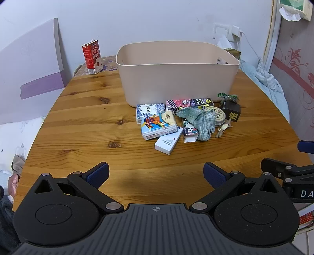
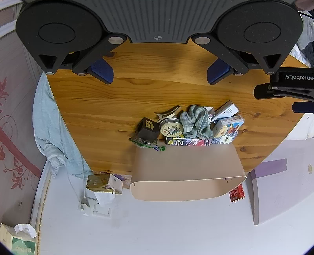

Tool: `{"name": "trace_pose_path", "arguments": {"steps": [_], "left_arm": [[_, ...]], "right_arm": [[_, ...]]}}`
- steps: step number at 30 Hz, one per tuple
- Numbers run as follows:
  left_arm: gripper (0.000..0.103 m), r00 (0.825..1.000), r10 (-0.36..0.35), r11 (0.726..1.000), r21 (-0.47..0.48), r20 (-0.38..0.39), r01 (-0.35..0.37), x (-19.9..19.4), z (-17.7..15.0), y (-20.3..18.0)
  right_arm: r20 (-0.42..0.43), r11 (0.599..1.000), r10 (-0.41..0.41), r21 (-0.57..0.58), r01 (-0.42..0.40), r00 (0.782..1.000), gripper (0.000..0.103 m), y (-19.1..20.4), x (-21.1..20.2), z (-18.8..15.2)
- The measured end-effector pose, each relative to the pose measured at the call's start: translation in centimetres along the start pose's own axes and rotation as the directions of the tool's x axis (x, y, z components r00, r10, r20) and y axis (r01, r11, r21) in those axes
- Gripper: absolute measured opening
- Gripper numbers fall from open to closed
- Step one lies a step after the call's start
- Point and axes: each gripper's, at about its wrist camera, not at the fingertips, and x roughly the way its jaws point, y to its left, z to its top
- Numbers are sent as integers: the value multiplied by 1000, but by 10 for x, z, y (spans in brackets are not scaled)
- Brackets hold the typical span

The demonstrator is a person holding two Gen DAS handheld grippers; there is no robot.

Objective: Organize objects
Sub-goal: 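Move both tools toward the pile of items in front of the basket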

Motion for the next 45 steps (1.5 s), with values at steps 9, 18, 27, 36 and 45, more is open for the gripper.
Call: {"name": "trace_pose_path", "arguments": {"steps": [9,18,27,36,45], "left_arm": [[103,1000,3,1000,-1,-6,-3,1,0,0],[103,1000,4,1000,-2,-14,-4,6,1,0],[103,999,4,1000,1,-34,-4,13,2,1],[103,999,1,1000,-4,-44,-1,17,3,4],[103,999,1,1000,-3,-45,-1,18,3,3]], "right_arm": [[-8,1000,2,-3,-2,1000,103,-2,3,2],[-18,1000,0,-2,0,1000,103,-4,7,2],[-29,1000,-2,-8,2,1000,103,-3,12,4],[-42,1000,-6,-18,6,999,103,-1,16,6],[-45,1000,-11,-24,10,999,103,-1,20,8]]}}
